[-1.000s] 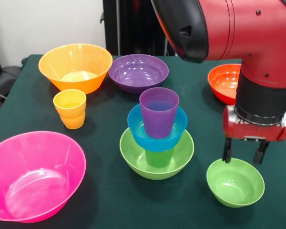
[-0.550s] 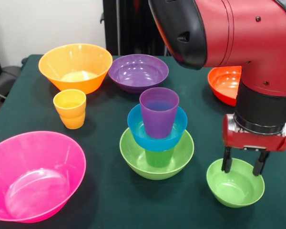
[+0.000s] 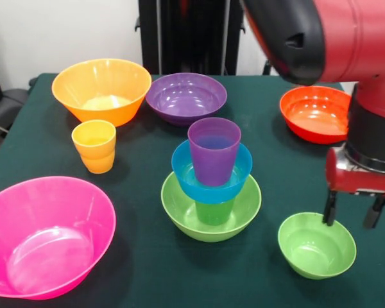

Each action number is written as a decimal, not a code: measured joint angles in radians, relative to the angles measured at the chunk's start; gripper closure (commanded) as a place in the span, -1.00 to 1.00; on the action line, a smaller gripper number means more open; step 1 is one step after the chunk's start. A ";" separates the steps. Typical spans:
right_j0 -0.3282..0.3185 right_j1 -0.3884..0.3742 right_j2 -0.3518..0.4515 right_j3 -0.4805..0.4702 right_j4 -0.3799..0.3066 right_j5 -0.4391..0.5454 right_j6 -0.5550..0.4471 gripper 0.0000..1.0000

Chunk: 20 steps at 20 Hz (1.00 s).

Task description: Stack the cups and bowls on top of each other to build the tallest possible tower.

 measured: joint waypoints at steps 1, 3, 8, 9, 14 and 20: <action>0.008 0.000 -0.003 0.000 0.006 0.000 0.001 -1.00; 0.017 0.000 -0.008 0.000 0.011 0.000 0.001 -1.00; 0.044 0.014 -0.031 -0.004 0.035 -0.002 0.001 -1.00; 0.046 0.022 -0.037 -0.008 0.038 -0.004 0.001 -1.00; 0.047 0.070 -0.061 -0.045 0.037 -0.021 0.001 -1.00; 0.047 0.147 -0.106 -0.094 0.036 -0.069 0.001 -1.00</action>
